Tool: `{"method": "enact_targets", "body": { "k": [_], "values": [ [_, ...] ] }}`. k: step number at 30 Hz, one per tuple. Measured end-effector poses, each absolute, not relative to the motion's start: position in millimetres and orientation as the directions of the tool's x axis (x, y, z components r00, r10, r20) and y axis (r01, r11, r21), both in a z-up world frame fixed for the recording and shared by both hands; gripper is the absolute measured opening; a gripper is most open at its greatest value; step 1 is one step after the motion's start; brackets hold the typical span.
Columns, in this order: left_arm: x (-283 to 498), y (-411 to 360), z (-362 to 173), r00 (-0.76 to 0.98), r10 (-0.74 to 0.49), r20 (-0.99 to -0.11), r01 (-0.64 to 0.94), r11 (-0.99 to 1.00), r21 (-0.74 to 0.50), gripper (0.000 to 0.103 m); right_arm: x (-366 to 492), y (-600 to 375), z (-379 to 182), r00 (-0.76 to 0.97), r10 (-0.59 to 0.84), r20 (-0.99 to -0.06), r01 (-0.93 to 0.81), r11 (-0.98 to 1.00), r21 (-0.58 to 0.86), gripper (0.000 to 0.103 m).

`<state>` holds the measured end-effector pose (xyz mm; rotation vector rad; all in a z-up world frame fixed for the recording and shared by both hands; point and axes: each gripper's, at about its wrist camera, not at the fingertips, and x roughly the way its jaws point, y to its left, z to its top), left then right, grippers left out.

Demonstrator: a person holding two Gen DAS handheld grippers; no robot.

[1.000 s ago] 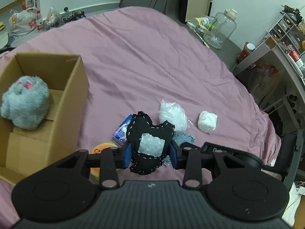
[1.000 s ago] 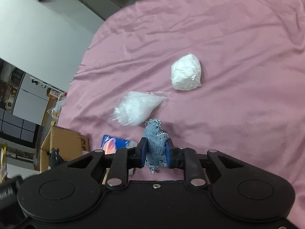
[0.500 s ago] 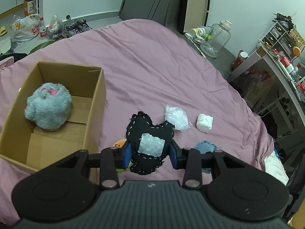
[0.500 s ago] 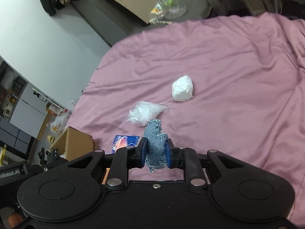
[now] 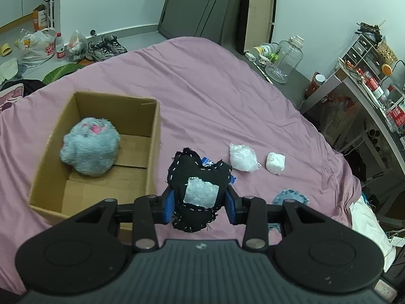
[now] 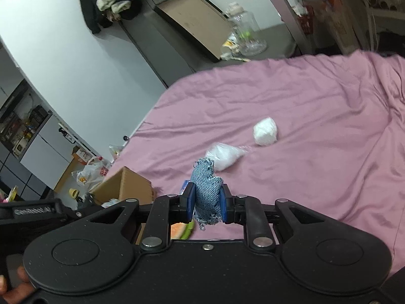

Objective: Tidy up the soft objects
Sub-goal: 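Carry the black patch and denim heart with both grippers over the box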

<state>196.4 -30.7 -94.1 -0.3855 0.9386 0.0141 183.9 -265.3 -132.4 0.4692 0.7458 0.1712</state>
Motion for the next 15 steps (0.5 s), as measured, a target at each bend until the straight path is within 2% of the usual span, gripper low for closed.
{"method": "enact_targets", "body": {
  "k": [15],
  "values": [
    [180.8, 13.5, -85.1, 0.624, -0.143, -0.768, -0.216, 0.913, -0.345, 0.039, 177.1, -222.0, -98.4, 0.723, 0.346, -0.598, -0.04, 0.885, 0.464, 0.02]
  ]
}}
